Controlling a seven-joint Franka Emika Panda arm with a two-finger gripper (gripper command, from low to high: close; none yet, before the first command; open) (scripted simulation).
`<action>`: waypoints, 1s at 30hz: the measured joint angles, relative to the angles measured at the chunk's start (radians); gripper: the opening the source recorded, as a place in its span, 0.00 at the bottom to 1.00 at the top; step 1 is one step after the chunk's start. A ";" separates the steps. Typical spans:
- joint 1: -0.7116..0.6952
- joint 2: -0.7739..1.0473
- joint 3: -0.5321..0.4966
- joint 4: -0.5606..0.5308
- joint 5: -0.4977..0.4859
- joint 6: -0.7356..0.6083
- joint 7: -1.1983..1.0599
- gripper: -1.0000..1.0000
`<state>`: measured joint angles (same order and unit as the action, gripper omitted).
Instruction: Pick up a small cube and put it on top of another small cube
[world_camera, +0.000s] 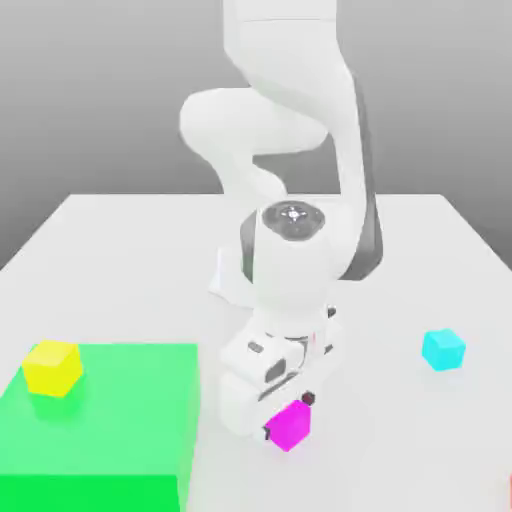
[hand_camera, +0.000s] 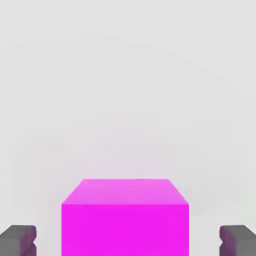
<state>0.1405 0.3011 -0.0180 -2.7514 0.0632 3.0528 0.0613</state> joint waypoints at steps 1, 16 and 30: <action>0.000 0.000 0.000 0.000 0.000 0.000 0.000 0.00; -0.108 -0.288 -0.088 0.025 -0.074 -0.313 0.200 0.00; -0.434 -0.384 -0.256 0.250 -0.089 -0.632 0.699 0.00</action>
<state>-0.2930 -0.0833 -0.2744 -2.5015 -0.0255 2.4209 0.7606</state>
